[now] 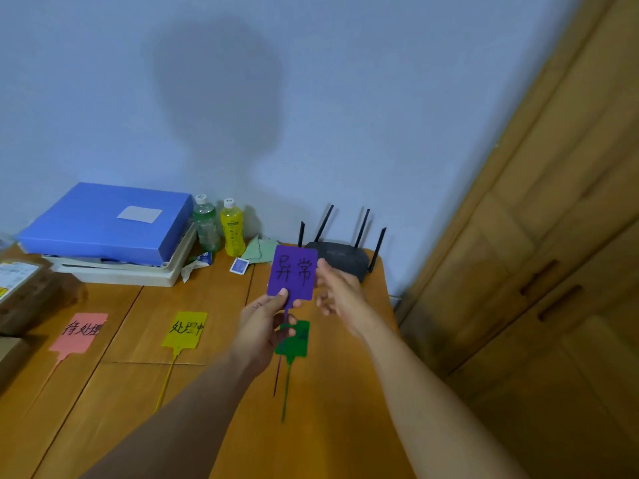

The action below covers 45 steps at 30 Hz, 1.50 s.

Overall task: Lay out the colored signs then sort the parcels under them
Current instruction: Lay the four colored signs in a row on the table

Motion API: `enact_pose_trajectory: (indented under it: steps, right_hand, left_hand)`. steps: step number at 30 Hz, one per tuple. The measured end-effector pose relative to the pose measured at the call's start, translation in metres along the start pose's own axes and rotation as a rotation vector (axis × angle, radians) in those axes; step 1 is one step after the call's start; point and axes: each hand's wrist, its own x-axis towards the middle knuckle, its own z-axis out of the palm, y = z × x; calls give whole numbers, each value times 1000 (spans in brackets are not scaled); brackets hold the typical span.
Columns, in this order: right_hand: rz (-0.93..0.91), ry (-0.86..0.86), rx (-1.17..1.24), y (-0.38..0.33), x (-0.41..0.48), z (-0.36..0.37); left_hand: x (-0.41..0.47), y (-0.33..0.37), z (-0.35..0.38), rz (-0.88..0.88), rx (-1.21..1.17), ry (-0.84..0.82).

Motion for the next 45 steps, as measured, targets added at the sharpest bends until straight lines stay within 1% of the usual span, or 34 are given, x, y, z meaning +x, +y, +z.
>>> enact_pose_trajectory:
  steps: [2, 4, 7, 9, 13, 18, 23, 26, 29, 32, 34, 38, 42, 45]
  right_hand:
    - [-116, 30, -52, -25, -16, -13]
    - [-171, 83, -88, -41, -29, -32]
    - [-182, 147, -101, -54, -43, -61]
    - [-172, 192, -64, -56, -49, -82]
    - [-88, 260, -41, -36, -50, -122]
    - [81, 274, -105, 28, -34, -152]
    - [213, 276, -203, 95, -9, -156]
    - [283, 268, -220, 128, 5, -157]
    - [364, 294, -205, 156, 14, -157]
    - [429, 334, -238, 182, 13, -158]
    - [449, 359, -321, 192, 13, -160]
    - [420, 350, -719, 191, 10, -160]
    - [436, 387, -1003, 183, 2, -162]
    - [362, 325, -1130, 186, -3, -160]
  left_hand:
    - [-7, 0, 27, -1, -17, -54]
    - [-14, -1, 51, -1, -27, -102]
    - [-20, -3, 79, -2, -11, -165]
    - [-21, -2, 89, -11, 3, -160]
    - [-20, -11, 95, 2, 78, -29]
    - [-23, -38, 82, 18, 164, 108]
    - [-19, -73, 53, -13, 182, 273]
    - [-15, -90, 30, -22, 196, 337]
    - [-8, -102, 13, -32, 218, 399]
    - [-4, -113, 3, -50, 245, 424]
    - [-7, -121, -1, -71, 264, 417]
    - [-18, -132, -9, -102, 277, 417]
    - [-23, -129, -14, -115, 283, 434]
    - [-22, -118, -20, -105, 293, 426]
